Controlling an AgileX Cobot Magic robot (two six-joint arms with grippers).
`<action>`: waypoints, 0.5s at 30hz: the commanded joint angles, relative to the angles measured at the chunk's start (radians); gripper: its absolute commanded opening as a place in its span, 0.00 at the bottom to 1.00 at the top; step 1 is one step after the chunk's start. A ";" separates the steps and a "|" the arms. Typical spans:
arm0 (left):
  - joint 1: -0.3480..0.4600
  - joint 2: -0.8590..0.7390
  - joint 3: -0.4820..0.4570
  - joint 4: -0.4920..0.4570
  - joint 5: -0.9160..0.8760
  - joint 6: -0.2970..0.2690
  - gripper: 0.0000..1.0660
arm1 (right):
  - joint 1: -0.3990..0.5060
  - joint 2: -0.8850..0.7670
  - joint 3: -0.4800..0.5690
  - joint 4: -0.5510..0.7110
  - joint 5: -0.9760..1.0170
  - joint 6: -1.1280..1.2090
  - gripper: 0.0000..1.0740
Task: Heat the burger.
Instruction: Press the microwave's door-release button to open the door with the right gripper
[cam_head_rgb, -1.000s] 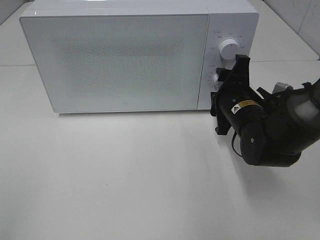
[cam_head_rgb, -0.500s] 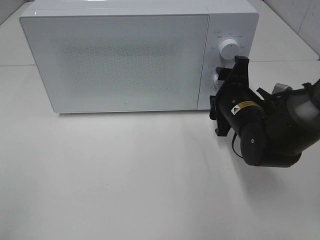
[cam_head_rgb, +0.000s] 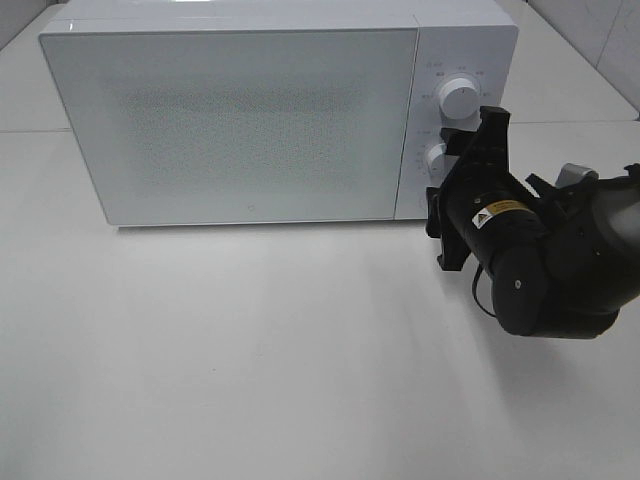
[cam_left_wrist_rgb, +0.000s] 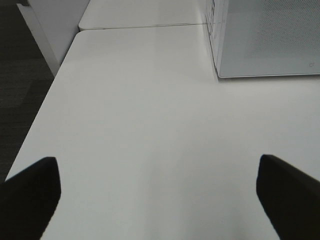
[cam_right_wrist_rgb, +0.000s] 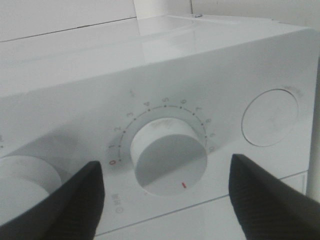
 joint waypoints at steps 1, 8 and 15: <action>0.004 -0.021 0.003 0.002 -0.009 -0.004 0.95 | 0.001 -0.019 0.024 -0.005 -0.090 0.005 0.66; 0.004 -0.021 0.003 0.002 -0.009 -0.004 0.95 | 0.001 -0.073 0.087 -0.010 -0.092 0.004 0.66; 0.004 -0.021 0.003 0.002 -0.009 -0.004 0.95 | 0.024 -0.188 0.190 -0.006 -0.093 -0.008 0.66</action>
